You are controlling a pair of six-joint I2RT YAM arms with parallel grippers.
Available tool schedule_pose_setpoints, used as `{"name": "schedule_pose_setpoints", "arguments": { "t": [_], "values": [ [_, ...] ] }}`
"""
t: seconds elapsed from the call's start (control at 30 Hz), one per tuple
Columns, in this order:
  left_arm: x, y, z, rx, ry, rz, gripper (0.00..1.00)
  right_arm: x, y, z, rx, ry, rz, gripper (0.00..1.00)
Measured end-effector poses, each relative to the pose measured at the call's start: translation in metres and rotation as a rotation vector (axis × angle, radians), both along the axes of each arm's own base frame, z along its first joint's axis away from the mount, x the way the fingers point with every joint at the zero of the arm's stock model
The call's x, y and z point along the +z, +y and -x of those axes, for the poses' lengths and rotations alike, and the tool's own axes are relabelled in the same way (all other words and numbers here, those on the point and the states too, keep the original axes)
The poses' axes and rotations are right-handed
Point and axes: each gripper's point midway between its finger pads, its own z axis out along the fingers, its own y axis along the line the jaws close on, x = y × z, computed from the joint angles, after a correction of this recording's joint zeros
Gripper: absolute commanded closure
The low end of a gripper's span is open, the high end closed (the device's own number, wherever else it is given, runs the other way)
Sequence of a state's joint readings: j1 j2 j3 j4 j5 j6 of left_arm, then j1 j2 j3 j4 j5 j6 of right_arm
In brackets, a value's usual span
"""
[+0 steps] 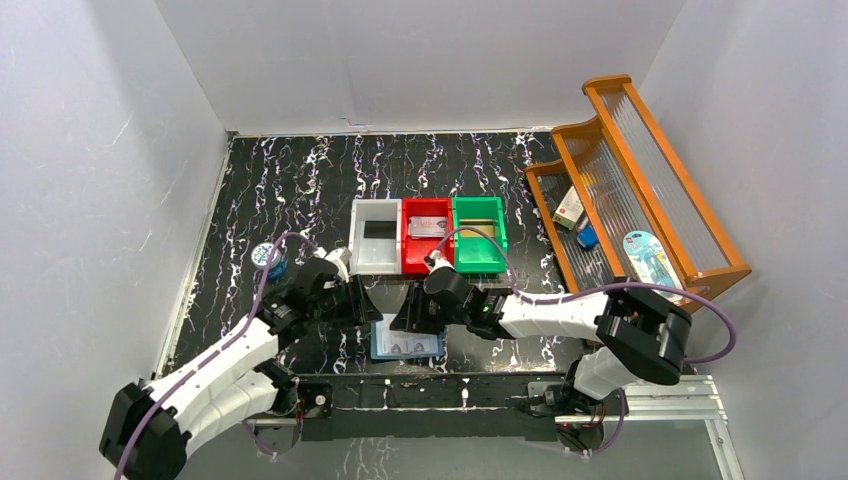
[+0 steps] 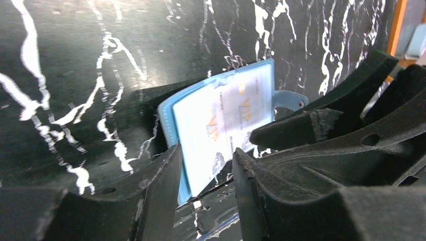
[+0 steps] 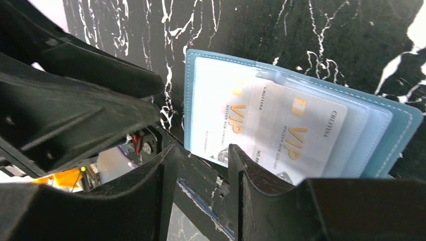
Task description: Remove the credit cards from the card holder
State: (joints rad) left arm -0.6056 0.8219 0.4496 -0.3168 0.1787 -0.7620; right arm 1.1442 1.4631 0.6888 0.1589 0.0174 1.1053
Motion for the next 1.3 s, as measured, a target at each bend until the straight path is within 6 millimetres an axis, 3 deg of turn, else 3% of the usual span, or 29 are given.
{"name": "schedule_pose_setpoints", "arguments": {
  "t": [0.1, 0.23, 0.6, 1.3],
  "values": [
    [-0.003, -0.014, 0.004, -0.064, 0.037, 0.042, 0.68, 0.001, 0.005, -0.002, 0.001, 0.015, -0.026, 0.52],
    [-0.009, -0.025, 0.008, -0.123, 0.074, 0.075, 0.69, -0.004, 0.007, -0.004, 0.004, 0.036, -0.032, 0.52],
    [-0.049, -0.020, 0.025, -0.130, 0.197, 0.033, 0.75, -0.038, 0.003, 0.002, 0.011, 0.132, 0.019, 0.52],
    [-0.053, -0.022, 0.021, -0.104, 0.193, 0.047, 0.82, -0.038, -0.015, -0.006, -0.067, 0.105, 0.138, 0.49]
  ]
}}
